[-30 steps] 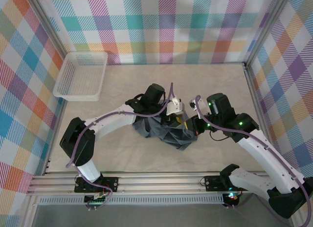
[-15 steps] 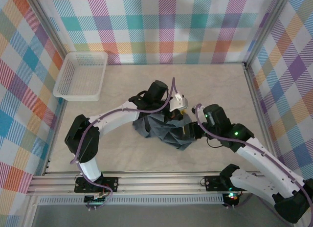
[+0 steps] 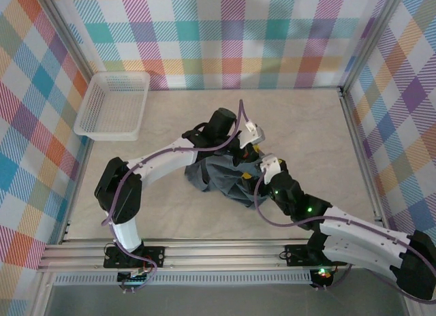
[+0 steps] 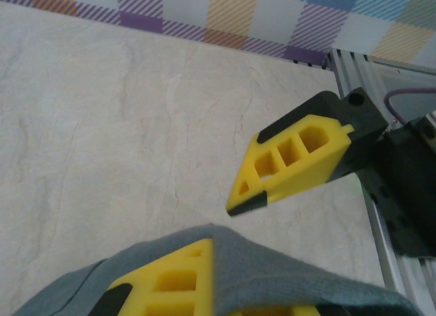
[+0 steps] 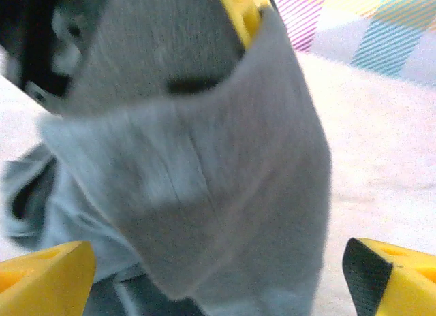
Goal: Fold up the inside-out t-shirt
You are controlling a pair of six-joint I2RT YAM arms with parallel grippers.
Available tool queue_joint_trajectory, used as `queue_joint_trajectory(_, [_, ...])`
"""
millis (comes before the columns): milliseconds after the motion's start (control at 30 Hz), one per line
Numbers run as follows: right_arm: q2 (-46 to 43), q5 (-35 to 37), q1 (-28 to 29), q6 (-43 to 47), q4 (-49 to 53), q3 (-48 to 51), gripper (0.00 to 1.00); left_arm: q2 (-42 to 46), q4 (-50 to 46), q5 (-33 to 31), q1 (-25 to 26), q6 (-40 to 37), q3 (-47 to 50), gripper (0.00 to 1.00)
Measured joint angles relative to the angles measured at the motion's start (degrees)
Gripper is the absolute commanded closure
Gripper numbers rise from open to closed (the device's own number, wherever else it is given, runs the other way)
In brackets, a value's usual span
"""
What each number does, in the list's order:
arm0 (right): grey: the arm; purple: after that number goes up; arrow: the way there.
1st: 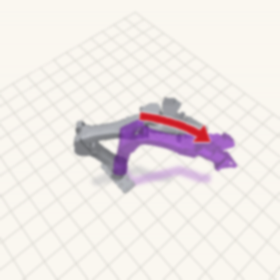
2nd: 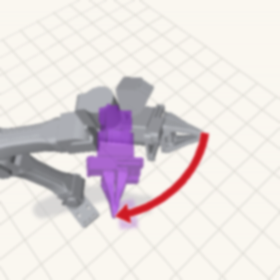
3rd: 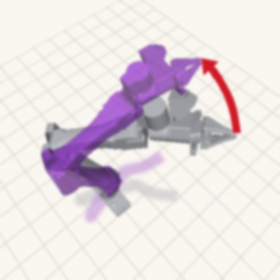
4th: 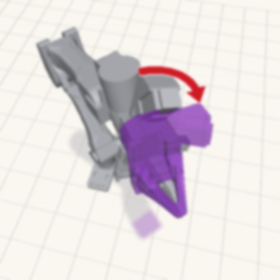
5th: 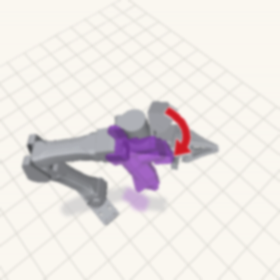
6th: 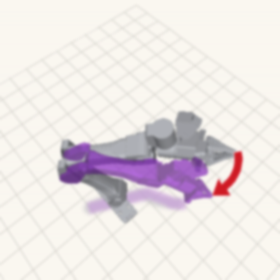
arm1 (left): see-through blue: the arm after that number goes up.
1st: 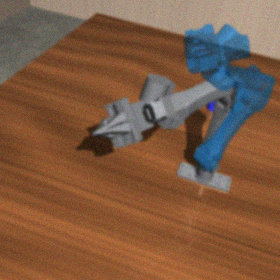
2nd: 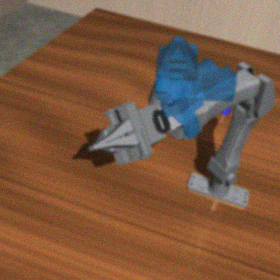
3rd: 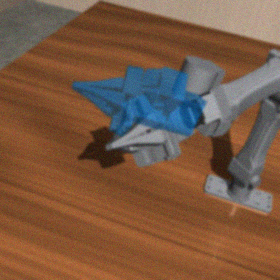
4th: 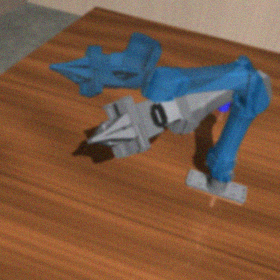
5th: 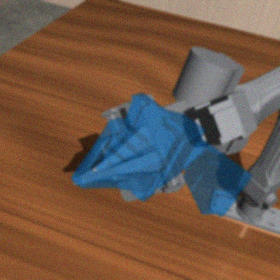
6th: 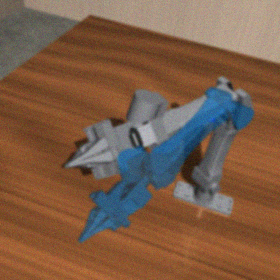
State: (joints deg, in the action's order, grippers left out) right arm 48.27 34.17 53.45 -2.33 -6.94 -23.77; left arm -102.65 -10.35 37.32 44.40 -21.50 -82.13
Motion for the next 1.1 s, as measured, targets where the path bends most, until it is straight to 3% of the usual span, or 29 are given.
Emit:
queue_joint_trajectory(233, [9.03,6.62,0.22,15.02,-20.39,1.77,0.07,0.00,0.22,-2.16,0.00,5.22,-0.26,1.00])
queue_joint_trajectory(400, [13.31,9.44,0.20,21.46,-27.56,0.96,0.20,0.00,0.28,-3.04,-0.02,6.58,-0.26,1.00])
queue_joint_trajectory(800, [4.76,7.34,-0.83,22.60,-18.03,0.39,0.54,0.00,2.99,-3.58,0.02,7.34,-0.66,1.00])
queue_joint_trajectory(1100, [3.13,6.86,-2.40,22.99,-13.92,-0.26,0.56,0.00,2.99,-3.96,0.04,7.15,-0.66,1.00])
